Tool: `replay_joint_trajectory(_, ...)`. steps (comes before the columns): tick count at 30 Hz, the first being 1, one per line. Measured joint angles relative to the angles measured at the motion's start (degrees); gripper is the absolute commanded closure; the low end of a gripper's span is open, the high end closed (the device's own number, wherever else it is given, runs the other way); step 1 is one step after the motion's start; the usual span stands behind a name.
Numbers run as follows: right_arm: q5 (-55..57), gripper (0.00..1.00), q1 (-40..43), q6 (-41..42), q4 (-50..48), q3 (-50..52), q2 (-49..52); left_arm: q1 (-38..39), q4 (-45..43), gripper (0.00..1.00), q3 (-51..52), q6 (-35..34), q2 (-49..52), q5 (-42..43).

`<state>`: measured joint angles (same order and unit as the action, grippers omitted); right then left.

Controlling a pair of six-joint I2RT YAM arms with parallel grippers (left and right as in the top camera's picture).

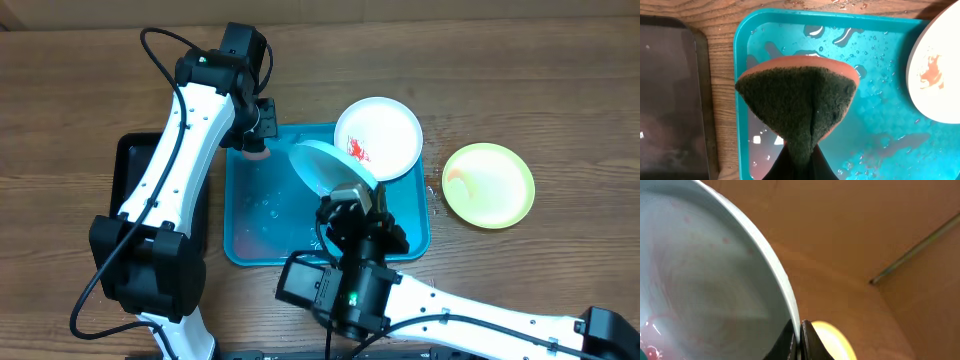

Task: Clean dirty plates on tray and stack at the side
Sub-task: 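Lift the white plate with the right gripper and carry it right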

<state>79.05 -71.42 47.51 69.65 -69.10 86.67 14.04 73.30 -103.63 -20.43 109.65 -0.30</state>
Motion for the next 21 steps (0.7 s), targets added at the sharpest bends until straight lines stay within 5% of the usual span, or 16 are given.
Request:
replay_joint_trajectory(14,5.51,0.96,-0.63,0.02,0.09,0.0,0.0,0.0,0.0,0.96,0.0,0.0,0.0,0.0)
replay_joint_trajectory(21,-3.17,0.96,1.4,1.97,0.48,0.0,0.0,0.0,-0.02,0.96,0.0,0.0,0.0,0.0)
